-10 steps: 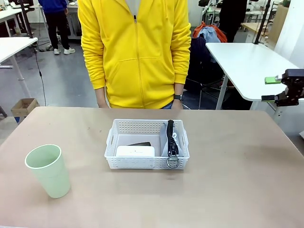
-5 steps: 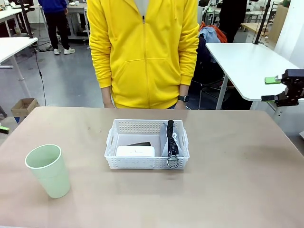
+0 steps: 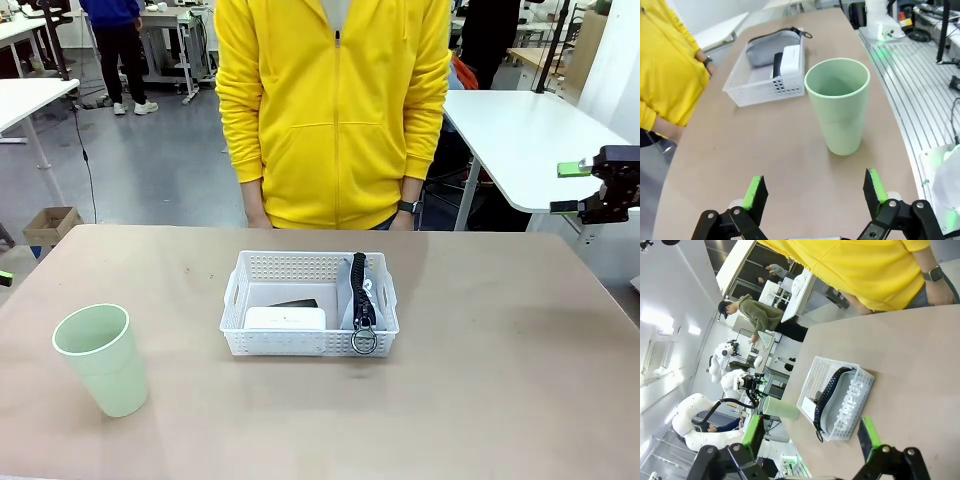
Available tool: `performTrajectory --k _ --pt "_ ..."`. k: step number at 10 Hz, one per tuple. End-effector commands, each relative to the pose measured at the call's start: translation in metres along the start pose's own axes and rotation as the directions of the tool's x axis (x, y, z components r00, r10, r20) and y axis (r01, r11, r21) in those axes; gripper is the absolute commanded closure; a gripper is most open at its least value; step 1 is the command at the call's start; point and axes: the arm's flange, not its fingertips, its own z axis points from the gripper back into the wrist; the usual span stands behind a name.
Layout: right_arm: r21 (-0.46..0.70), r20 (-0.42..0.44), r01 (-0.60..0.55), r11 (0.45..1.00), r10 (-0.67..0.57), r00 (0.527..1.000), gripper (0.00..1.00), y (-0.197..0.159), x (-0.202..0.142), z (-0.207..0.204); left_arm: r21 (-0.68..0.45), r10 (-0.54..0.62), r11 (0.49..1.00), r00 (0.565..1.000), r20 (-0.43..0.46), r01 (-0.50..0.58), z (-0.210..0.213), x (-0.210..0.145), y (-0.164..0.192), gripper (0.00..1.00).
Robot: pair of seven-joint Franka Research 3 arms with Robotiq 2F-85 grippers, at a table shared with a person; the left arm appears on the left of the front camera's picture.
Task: Efficiently arrange items inside the basket to fit them all.
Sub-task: Pick up the Reusable plastic cup and place it inside the Organizing basket.
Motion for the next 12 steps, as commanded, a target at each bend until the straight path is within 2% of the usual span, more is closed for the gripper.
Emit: performTrajectory --k 1,3,5,7,8,12 --pt "0.003 -0.01 -0.011 1.0 0.011 1.0 0.0 0.002 0.001 0.003 -0.018 -0.038 0.999 0.999 0.024 0.039 -0.019 0.003 -0.003 0.0" --pt "0.003 -0.01 -0.011 1.0 0.011 1.0 0.0 0.002 0.001 0.003 -0.012 -0.016 1.0 1.0 0.025 0.017 -0.034 -0.02 -0.002 0.0" --pt "0.003 -0.01 -0.011 1.0 0.011 1.0 0.0 0.002 0.001 0.003 0.009 -0.003 1.0 1.0 -0.023 0.003 -0.05 -0.04 -0.005 0.0" --pt "0.003 -0.01 -0.011 1.0 0.011 1.0 0.0 0.002 0.001 0.003 -0.013 0.013 1.0 1.0 0.02 -0.013 -0.08 -0.061 -0.009 0.0" --pt "0.003 -0.01 -0.011 1.0 0.011 1.0 0.0 0.002 0.001 0.003 0.026 0.001 1.0 1.0 -0.007 -0.001 -0.097 -0.069 -0.011 0.0" --pt "0.003 -0.01 -0.011 1.0 0.011 1.0 0.0 0.002 0.001 0.003 -0.076 -0.013 0.997 1.0 -0.027 0.011 -0.146 -0.082 -0.02 0.0"
